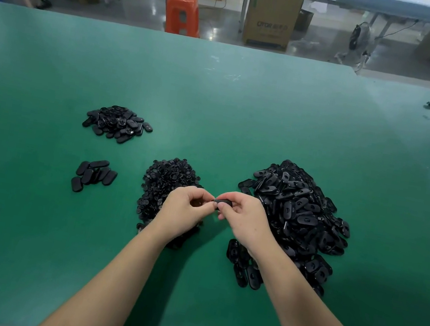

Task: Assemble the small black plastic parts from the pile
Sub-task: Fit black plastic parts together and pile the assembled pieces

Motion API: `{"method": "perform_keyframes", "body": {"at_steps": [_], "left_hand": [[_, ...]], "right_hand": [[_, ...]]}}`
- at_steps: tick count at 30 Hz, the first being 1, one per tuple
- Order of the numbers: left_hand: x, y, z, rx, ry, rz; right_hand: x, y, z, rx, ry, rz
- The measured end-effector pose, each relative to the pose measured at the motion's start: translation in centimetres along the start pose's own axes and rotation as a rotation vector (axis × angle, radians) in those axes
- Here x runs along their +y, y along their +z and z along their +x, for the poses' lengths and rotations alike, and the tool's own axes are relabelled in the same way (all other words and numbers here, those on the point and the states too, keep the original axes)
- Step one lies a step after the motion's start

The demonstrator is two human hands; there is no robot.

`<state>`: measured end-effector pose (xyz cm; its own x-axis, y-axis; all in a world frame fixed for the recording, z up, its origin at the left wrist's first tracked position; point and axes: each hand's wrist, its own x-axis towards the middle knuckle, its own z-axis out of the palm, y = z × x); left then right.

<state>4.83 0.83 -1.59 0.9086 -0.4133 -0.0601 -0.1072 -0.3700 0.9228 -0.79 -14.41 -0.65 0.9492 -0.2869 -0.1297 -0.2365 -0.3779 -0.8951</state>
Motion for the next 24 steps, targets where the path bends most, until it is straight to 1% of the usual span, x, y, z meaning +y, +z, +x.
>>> {"method": "perform_keyframes", "body": {"at_steps": [3,6,9,11,13,16,18,19,20,23,24], "left_hand": [[0.0,0.3,-0.1,0.024,-0.034,-0.022],[-0.1,0.1,-0.1,0.025,-0.001,0.030],[-0.3,0.0,-0.1,0.040,0.036,0.096],[-0.4,0.0,-0.2,0.052,0.046,0.099],[-0.6,-0.2,-0.1,0.050,0.040,0.042],[-1.0,-0.8,0.1,0.024,0.027,-0.030],[-1.3,-1.4,0.2,0.022,0.033,0.024],[-1.6,-1.7,0.2,0.041,0.037,0.072],[-1.8,-2.1,0.2,0.084,0.035,0.120],[-3.1,-4.4,0.3,0.335,-0.062,0.163],[-3.7,-5.6,0.4,0.419,-0.108,0.160]], "right_hand": [[-0.1,0.2,0.0,0.016,-0.010,-0.047],[-0.3,0.3,-0.2,0.053,0.004,-0.065],[-0.3,0.4,-0.4,0.044,0.018,-0.052],[-0.3,0.5,-0.4,0.030,0.022,-0.033],[-0.4,0.5,-0.5,0.002,0.015,0.003],[-0.5,0.7,-0.6,-0.082,0.021,0.113],[-0.4,0.9,-0.6,-0.115,0.038,0.154],[-0.3,0.9,-0.5,-0.113,0.038,0.132],[-0.1,0.8,-0.3,-0.092,0.025,0.033],[0.6,-0.2,0.6,-0.026,-0.032,-0.539],[0.8,-0.6,0.9,-0.022,-0.028,-0.662]]}}
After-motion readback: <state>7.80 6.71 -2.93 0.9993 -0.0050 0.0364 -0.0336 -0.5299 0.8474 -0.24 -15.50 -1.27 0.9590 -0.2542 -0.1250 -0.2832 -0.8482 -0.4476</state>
